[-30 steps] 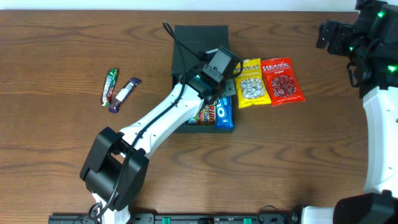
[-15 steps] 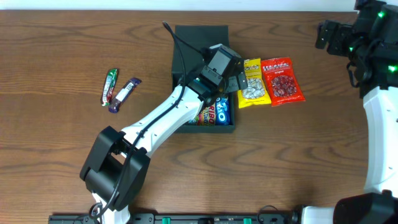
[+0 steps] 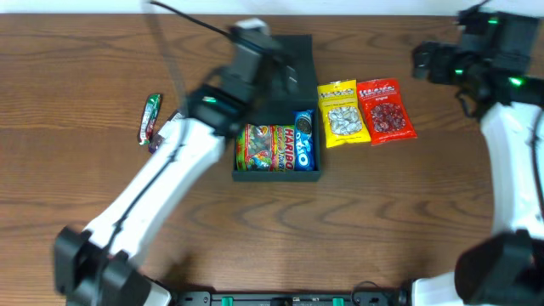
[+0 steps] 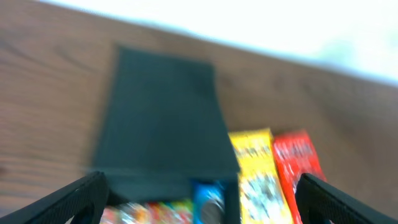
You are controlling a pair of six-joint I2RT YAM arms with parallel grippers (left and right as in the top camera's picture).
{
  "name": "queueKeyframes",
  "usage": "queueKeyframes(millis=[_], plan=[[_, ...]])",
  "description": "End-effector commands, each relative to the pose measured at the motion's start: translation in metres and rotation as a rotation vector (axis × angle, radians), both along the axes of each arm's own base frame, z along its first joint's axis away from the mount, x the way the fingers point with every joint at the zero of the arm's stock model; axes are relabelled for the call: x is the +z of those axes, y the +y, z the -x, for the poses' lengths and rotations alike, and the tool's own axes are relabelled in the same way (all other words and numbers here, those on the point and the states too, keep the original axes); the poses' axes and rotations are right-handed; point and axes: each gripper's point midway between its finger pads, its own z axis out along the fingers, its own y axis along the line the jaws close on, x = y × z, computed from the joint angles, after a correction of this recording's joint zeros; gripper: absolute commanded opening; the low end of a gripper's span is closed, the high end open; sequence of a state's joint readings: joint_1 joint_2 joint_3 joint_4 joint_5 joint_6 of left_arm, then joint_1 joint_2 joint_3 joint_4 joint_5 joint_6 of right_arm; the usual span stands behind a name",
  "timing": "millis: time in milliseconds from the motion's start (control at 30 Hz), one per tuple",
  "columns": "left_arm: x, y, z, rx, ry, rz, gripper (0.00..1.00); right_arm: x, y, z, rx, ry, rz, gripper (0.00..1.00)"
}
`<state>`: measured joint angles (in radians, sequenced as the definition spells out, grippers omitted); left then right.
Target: Pack container
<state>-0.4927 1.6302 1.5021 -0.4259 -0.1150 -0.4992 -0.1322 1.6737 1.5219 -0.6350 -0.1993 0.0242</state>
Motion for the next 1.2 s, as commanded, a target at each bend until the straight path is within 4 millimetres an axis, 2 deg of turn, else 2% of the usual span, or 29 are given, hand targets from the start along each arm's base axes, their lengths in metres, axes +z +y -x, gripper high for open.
queueKeyframes(millis=[0,133,300,367,500,633,733,1000,1067,1167], plan=[[0.029,0.059,-0.012,0.125,-0.068,-0.070,0.96,-0.033,0.040,-0.007,0.127,0.069,0.001,0.96],[0.025,0.108,-0.017,0.216,-0.035,-0.096,0.96,-0.078,0.067,-0.013,0.165,0.162,0.066,0.98],[0.017,0.137,-0.017,0.274,0.003,-0.111,0.96,-0.128,0.092,-0.012,0.212,0.264,0.089,0.96],[0.017,0.139,-0.017,0.277,0.004,-0.116,0.95,-0.145,0.101,-0.010,0.228,0.303,0.087,0.95],[0.017,0.139,-0.017,0.248,0.000,-0.156,0.95,-0.165,0.113,-0.006,0.248,0.345,0.087,0.94],[0.017,0.140,-0.017,0.236,-0.002,-0.173,0.95,-0.182,0.118,-0.004,0.259,0.377,0.089,0.94],[0.017,0.140,-0.017,0.236,-0.001,-0.173,0.95,-0.202,0.121,0.000,0.266,0.420,0.091,0.90],[0.017,0.140,-0.017,0.229,-0.001,-0.182,0.95,-0.218,0.121,0.004,0.269,0.459,0.092,0.88],[0.017,0.140,-0.017,0.222,-0.002,-0.191,0.95,-0.223,0.123,0.006,0.274,0.469,0.089,0.85],[0.017,0.140,-0.017,0.210,-0.003,-0.209,0.95,-0.229,0.130,0.010,0.295,0.486,0.069,0.70]])
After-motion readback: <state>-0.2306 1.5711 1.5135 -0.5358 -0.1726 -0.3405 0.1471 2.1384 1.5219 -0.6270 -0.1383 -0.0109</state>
